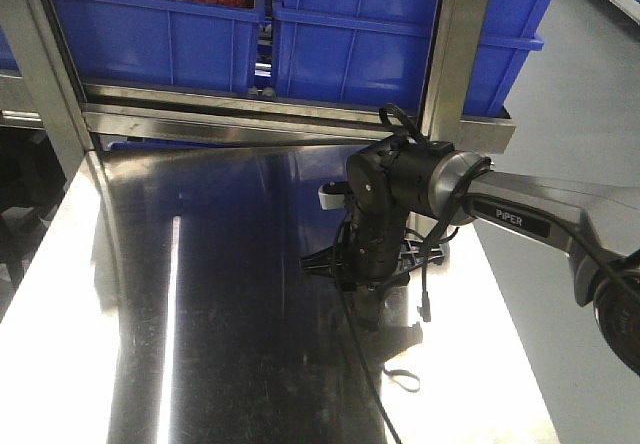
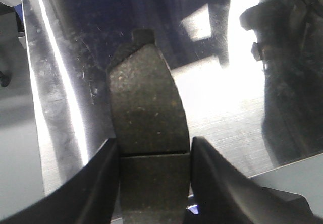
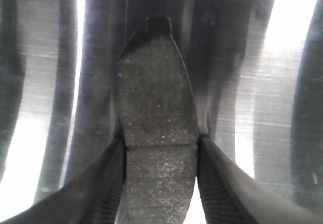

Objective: Move and align brake pads A on conveyor
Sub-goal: 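Close the right gripper on the brake pad, then lift the brake pad with the right gripper and retract the arm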

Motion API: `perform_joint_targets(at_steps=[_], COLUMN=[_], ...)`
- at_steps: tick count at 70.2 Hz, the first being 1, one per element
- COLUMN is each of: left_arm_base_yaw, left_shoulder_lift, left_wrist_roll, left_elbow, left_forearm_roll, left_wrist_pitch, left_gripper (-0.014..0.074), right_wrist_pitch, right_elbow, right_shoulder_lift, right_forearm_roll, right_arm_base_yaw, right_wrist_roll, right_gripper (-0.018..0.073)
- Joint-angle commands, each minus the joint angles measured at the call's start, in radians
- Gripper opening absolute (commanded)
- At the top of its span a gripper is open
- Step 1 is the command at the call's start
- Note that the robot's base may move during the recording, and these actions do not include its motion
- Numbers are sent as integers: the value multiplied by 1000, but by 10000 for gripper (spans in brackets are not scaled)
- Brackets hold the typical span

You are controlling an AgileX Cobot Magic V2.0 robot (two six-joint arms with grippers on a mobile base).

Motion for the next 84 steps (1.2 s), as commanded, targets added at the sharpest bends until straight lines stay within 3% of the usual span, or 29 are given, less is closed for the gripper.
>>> perform_joint_targets(at_steps=[1, 15, 39, 50, 73, 84], left_arm_base_yaw=[-6, -6, -6, -6, -6, -6], left_shoulder_lift=[-5, -5, -5, -5, -5, -5], left_wrist_roll=[-11, -11, -11, -11, -11, -11], left_elbow=[-29, -29, -29, -29, -29, -29], left_forearm_roll=[4, 4, 4, 4, 4, 4], left_wrist_pitch=[-67, -67, -67, -67, -67, -67], left_gripper=[-6, -6, -6, -6, -6, -6], right_wrist_pitch=[-30, -5, 30, 13, -121, -247], right_elbow=[-6, -6, -6, 24, 273, 433], right_shoulder_lift=[-41, -109, -267, -353, -524, -652], right_forearm_roll=[-29, -72, -80, -127, -126, -129], right_arm_base_yaw=[-2, -37, -121, -120, -120, -120], right_wrist_roll=[19, 6, -106, -119, -111, -74], right_gripper=[36, 40, 39, 39, 39, 39])
